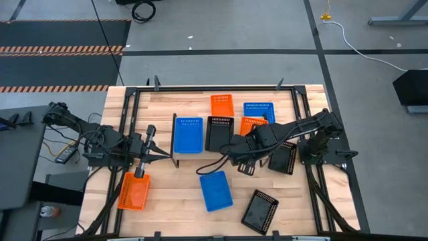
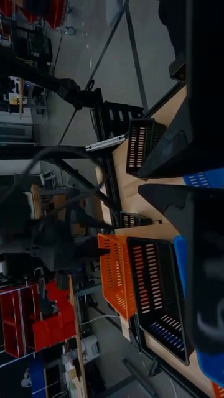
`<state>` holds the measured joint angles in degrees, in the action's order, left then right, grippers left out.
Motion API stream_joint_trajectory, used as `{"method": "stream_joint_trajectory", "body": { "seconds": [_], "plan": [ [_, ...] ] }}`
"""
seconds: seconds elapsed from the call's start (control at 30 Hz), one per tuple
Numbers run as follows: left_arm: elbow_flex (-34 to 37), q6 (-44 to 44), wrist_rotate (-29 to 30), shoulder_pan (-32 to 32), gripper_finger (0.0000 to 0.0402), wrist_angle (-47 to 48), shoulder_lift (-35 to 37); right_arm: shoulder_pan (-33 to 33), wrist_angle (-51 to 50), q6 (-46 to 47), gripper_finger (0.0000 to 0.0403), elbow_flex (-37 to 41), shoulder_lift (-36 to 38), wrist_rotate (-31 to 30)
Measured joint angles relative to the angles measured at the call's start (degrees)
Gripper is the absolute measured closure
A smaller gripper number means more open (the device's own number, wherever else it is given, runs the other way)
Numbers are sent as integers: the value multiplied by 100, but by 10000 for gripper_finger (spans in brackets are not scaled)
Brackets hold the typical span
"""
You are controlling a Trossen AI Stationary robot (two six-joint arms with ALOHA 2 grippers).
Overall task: Stack baskets on shelf by color
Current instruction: Stack the bottom blue basket on the blue basket on the shelf
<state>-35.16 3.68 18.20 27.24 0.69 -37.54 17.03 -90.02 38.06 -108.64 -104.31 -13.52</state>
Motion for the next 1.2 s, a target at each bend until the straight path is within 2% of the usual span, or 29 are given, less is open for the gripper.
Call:
{"method": "stream_joint_trajectory", "body": {
  "seconds": [0.17,0.93,1.2],
  "plan": [
    [0,0,0,-2,374,0,0,75,9,126,170,-291,6,-99],
    [0,-2,0,-2,365,-2,0,178,-4,443,170,-395,92,-10],
    [0,-2,0,0,375,-2,0,244,1,446,170,-395,90,15]
  ]
}}
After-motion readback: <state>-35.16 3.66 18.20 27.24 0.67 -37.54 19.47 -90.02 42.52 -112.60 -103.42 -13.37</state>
